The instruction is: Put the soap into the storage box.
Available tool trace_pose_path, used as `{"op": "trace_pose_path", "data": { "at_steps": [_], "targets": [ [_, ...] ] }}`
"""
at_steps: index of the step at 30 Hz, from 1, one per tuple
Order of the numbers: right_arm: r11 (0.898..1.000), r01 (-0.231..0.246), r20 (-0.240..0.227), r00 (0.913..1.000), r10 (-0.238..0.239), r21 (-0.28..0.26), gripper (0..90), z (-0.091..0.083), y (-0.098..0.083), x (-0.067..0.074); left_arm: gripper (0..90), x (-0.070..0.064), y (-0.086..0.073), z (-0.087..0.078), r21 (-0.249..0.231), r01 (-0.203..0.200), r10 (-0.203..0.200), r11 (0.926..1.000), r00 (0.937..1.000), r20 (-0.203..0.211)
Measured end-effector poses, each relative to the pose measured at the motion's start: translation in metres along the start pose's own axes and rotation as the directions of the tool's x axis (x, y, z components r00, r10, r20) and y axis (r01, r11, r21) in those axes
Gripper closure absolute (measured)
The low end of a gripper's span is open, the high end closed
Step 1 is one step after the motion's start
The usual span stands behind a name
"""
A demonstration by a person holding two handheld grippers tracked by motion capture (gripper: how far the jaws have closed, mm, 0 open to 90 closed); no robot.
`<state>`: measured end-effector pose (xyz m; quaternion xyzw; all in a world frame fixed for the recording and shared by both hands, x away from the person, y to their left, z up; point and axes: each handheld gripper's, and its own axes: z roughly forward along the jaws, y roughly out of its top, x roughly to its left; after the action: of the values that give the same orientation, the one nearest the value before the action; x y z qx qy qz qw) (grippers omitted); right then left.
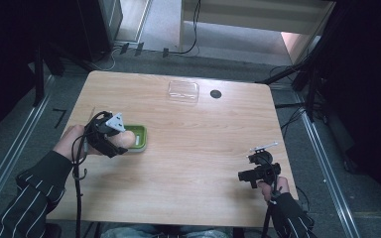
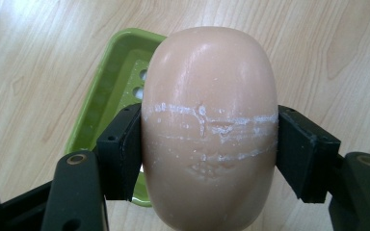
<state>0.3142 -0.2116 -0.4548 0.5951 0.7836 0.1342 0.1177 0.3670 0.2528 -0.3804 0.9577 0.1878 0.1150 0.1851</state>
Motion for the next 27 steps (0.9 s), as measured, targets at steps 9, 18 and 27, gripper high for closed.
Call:
{"op": "trace_pose_path", "data": {
  "at_steps": [9, 18, 27],
  "targets": [
    [1.000, -0.003, 0.003, 1.0000, 0.003, -0.001, 14.4, 0.000, 0.000, 0.000, 33.4, 0.006, 0.002, 0.001, 0.000, -0.002, 0.002, 1.0000, 1.0000, -0.005],
    [1.000, -0.002, 0.003, 1.0000, 0.002, 0.002, 14.4, 0.000, 0.000, 0.000, 33.5, 0.013, 0.002, 0.002, -0.009, -0.003, 0.003, 1.0000, 0.9999, -0.011],
    [1.000, -0.001, 0.005, 1.0000, 0.001, 0.006, 14.4, 0.001, 0.000, 0.001, 33.4, 0.021, 0.003, 0.002, -0.012, -0.012, 0.012, 0.9999, 0.9997, -0.019]
  ]
}}
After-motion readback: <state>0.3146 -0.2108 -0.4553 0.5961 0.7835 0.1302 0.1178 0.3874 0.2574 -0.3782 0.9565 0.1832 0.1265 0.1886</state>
